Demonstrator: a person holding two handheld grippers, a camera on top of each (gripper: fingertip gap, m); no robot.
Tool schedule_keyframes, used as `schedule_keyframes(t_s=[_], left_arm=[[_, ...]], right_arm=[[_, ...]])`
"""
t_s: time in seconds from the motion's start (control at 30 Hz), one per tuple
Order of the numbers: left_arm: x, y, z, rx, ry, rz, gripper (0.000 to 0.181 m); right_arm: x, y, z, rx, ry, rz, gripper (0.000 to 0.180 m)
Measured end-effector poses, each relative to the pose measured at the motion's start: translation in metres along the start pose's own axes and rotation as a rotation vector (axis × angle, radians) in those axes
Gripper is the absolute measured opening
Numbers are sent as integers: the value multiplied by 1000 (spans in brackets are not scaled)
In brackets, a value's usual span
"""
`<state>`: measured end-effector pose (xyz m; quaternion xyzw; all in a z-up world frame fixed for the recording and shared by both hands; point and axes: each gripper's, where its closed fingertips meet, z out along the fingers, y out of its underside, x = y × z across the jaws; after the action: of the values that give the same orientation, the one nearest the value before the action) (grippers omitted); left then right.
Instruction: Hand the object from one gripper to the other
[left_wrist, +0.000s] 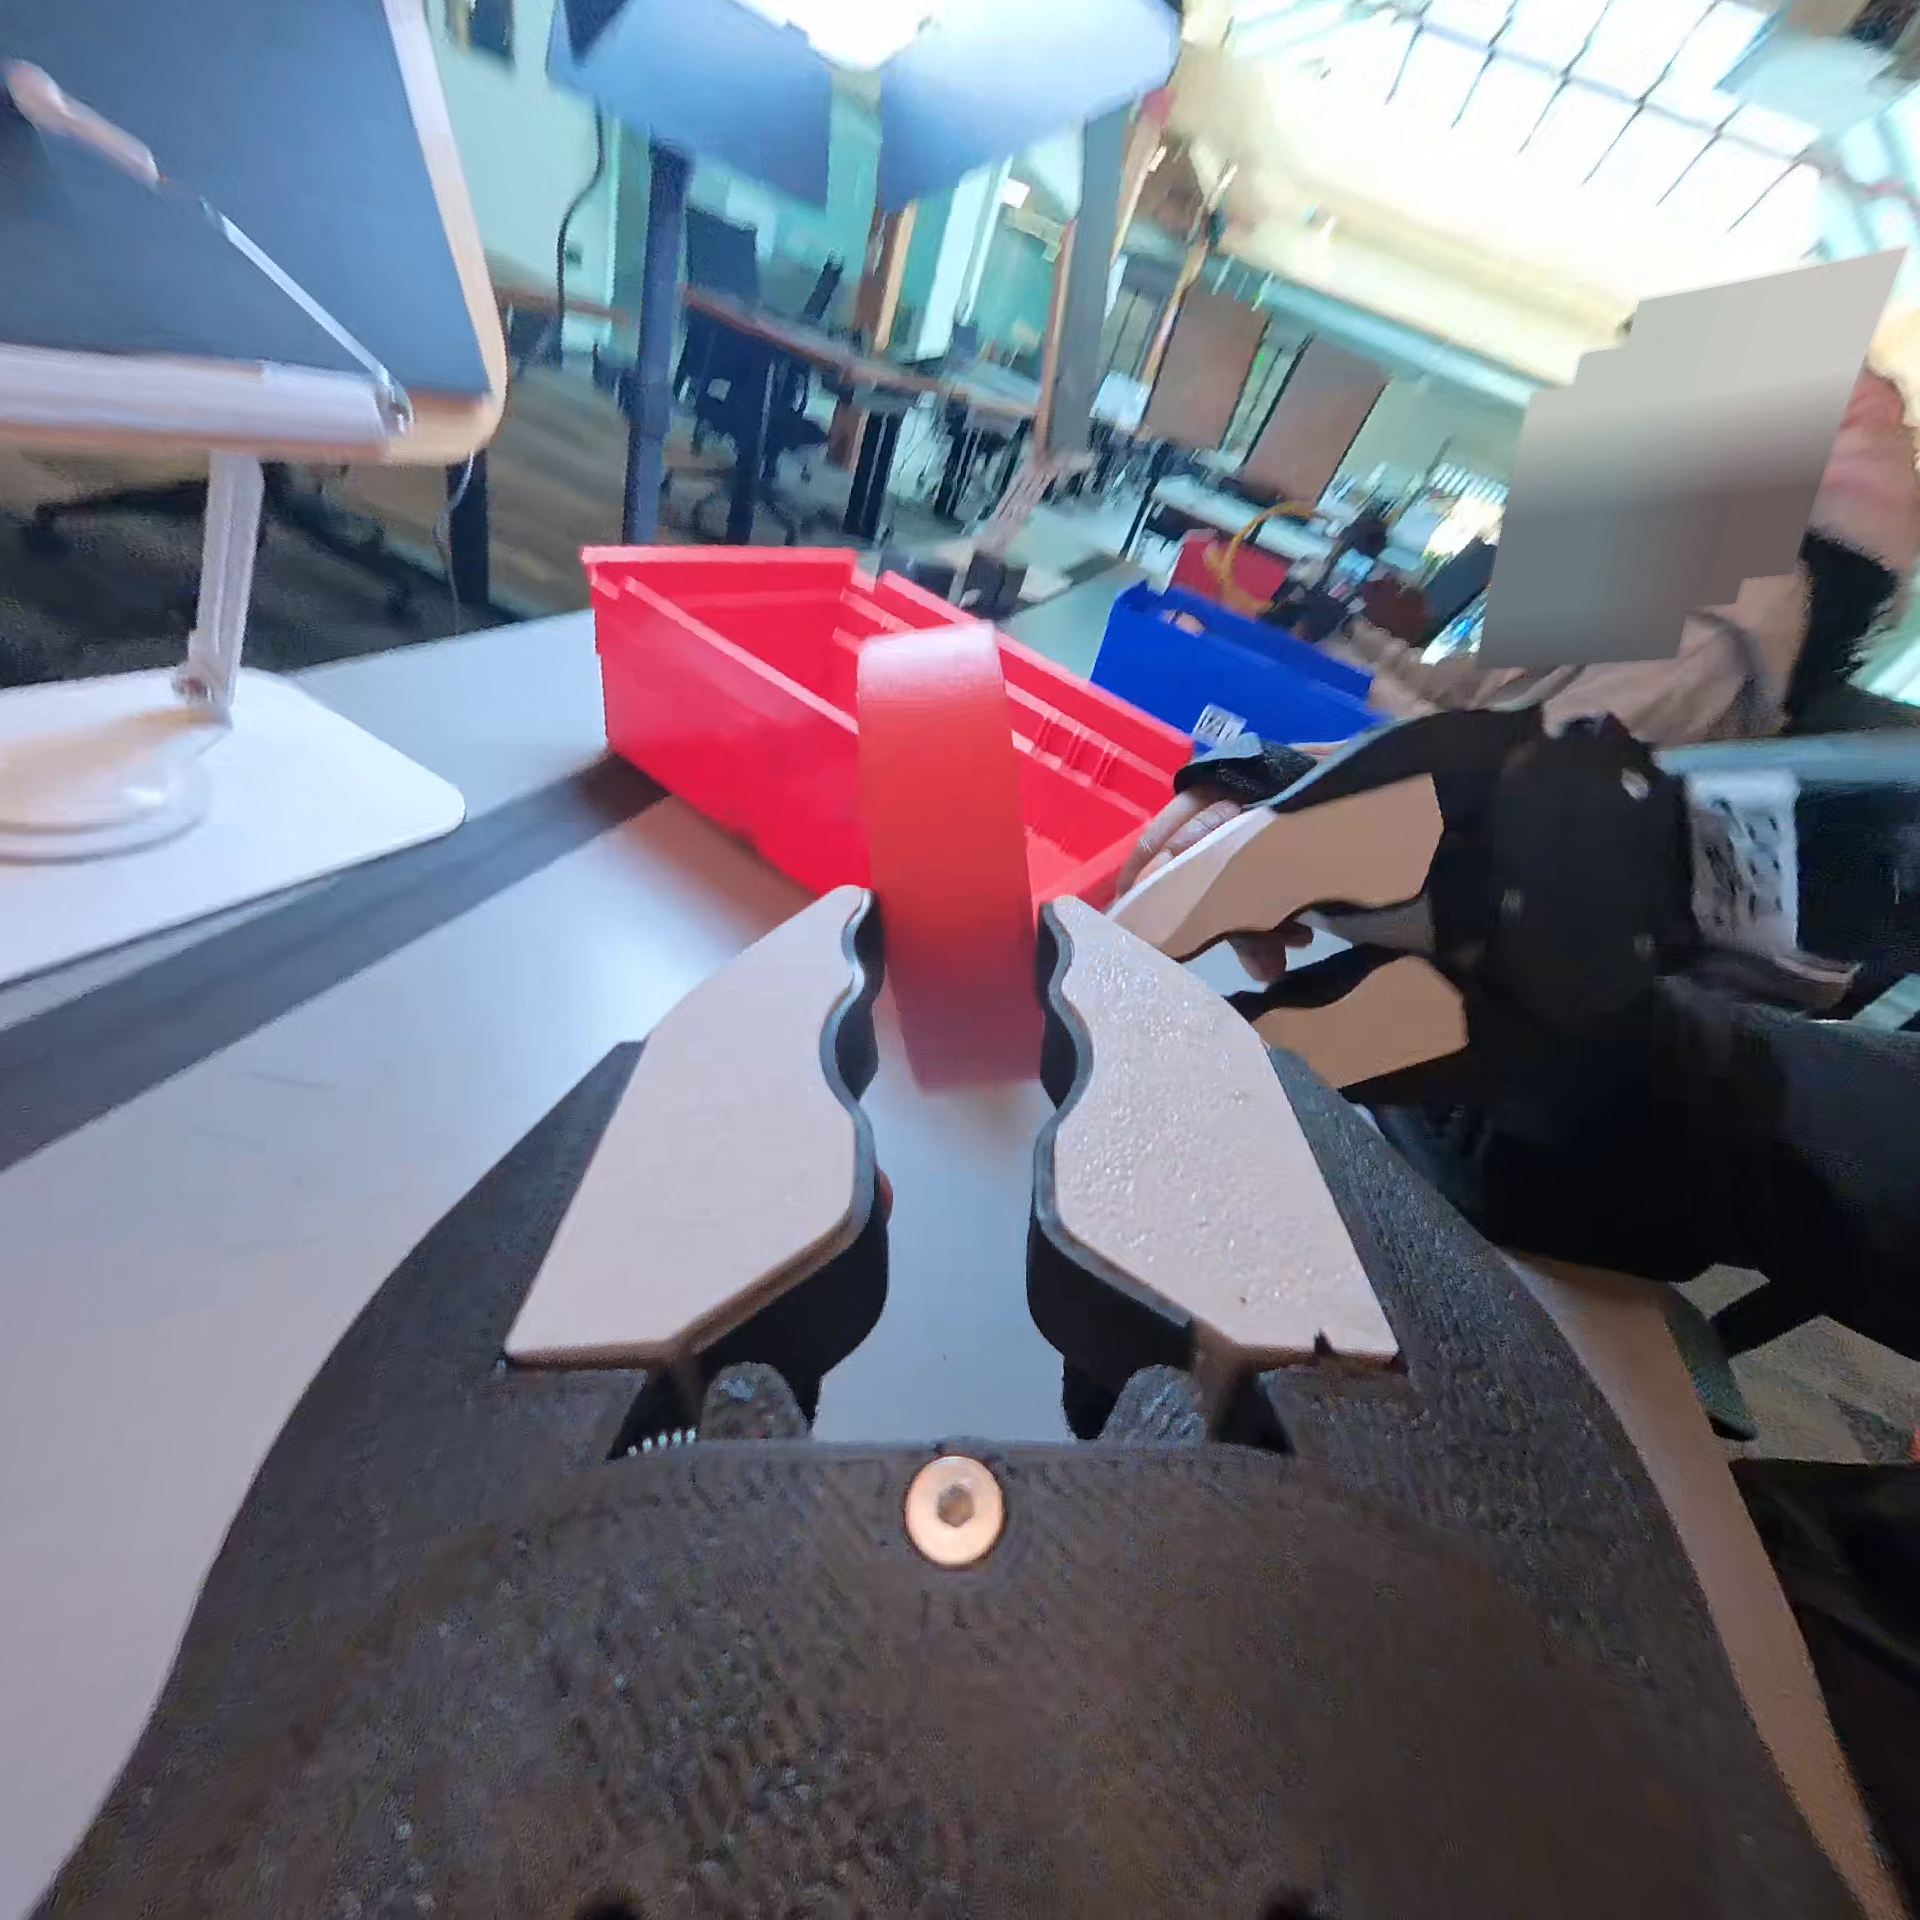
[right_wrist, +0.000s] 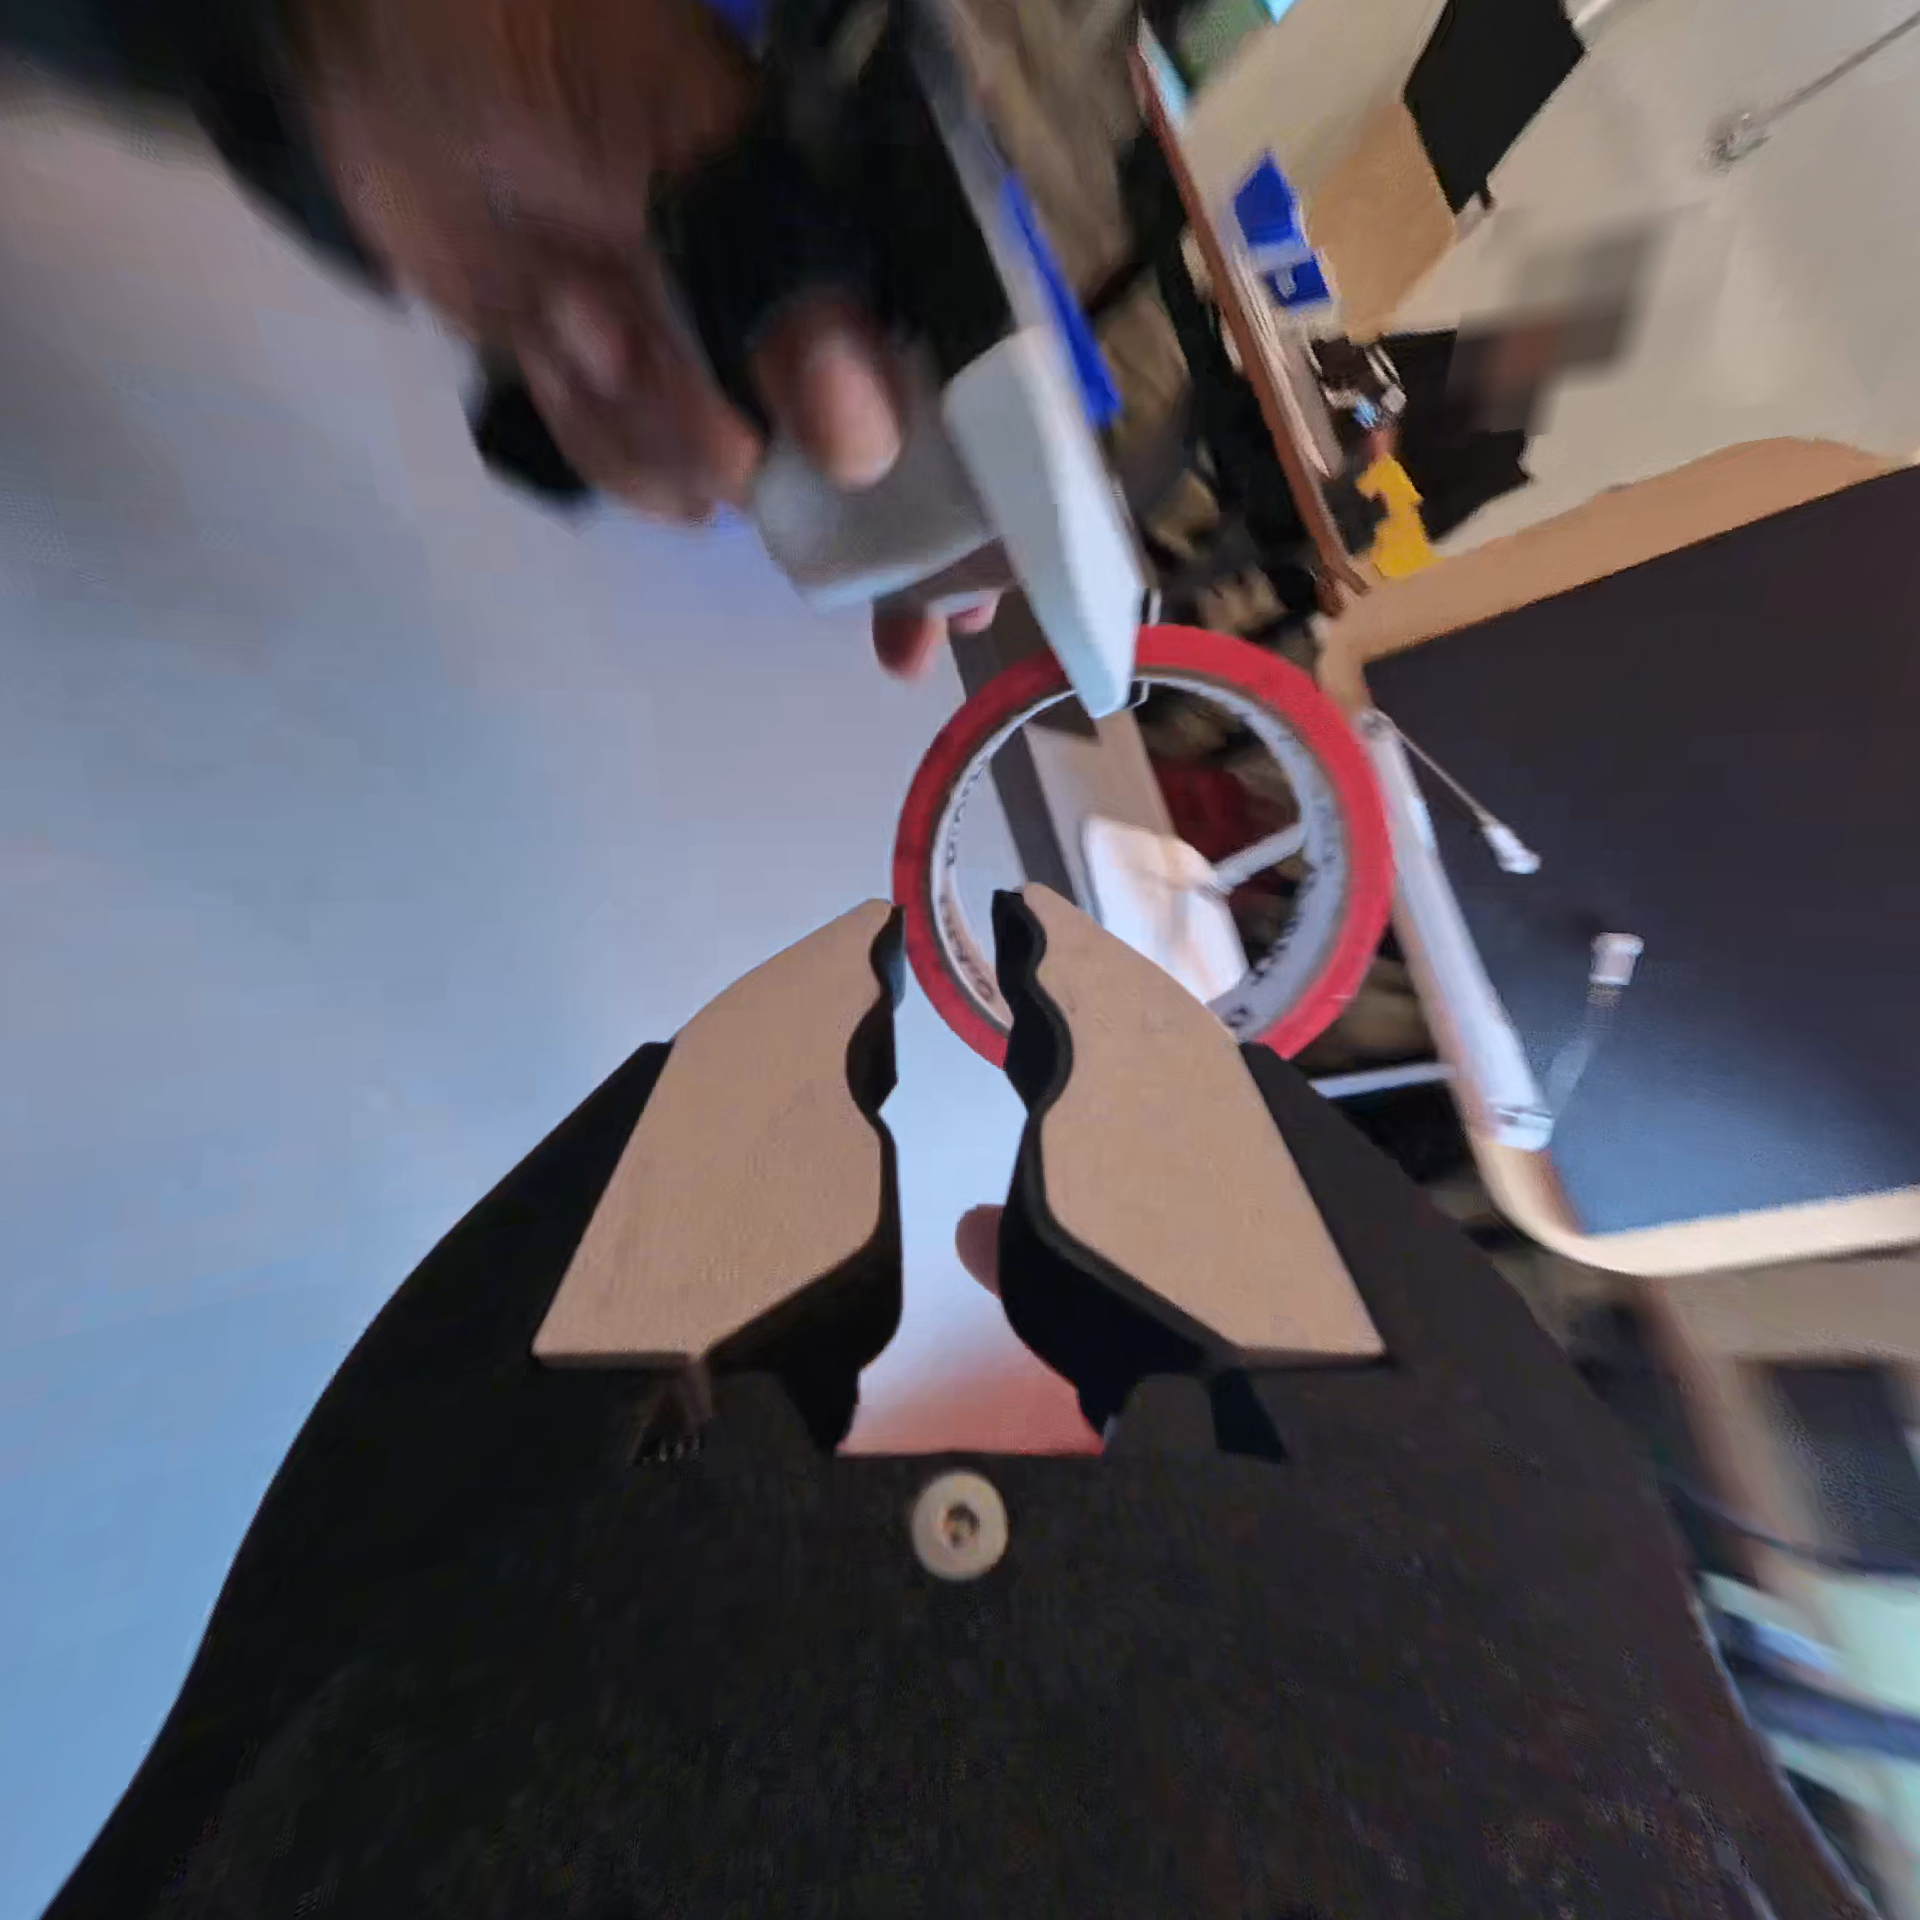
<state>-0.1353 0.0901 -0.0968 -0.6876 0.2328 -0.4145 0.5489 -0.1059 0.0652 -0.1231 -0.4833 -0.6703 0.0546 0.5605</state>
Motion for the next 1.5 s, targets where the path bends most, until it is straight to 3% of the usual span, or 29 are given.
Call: schedule_keyframes(t_s=[0.1,0.23,0.3,0.43,0.5,0.53,0.6,0.77,0.87,1.03,1.1,1.23,1.27,1.37,1.5], left_arm=[[0,-18,-17,99,73,-37,27],[10,-37,-32,198,180,-60,27],[22,-43,-36,237,269,-76,27],[50,-42,-38,257,469,-113,27],[57,-40,-38,259,521,-111,27],[59,-42,-40,269,543,-125,28],[53,-44,-39,275,509,-144,27],[0,-28,-23,141,94,-99,27],[8,-23,-13,110,127,-168,41],[13,10,18,-13,89,-337,51],[13,13,26,21,99,-448,53],[-6,29,31,58,24,-551,44],[-9,30,31,66,22,-557,35],[-8,27,29,83,58,-528,35],[-6,5,13,138,89,-351,31]], right_arm=[[21,-25,-24,229,-139,396,26],[46,-3,-25,365,-220,733,45],[33,-1,-19,437,-397,887,61],[8,-35,-29,641,-728,1073,58],[-4,-53,-39,688,-786,1005,45],[-5,-57,-41,694,-753,954,30],[1,-58,-40,672,-644,882,29],[25,-15,-14,359,-212,587,28],[36,16,0,149,53,307,28],[44,34,9,-22,364,-149,28],[38,36,14,-59,449,-389,28],[23,36,22,-59,507,-615,28],[22,36,24,-62,502,-618,28],[22,34,24,-38,479,-545,30],[22,11,13,61,342,-296,66]])
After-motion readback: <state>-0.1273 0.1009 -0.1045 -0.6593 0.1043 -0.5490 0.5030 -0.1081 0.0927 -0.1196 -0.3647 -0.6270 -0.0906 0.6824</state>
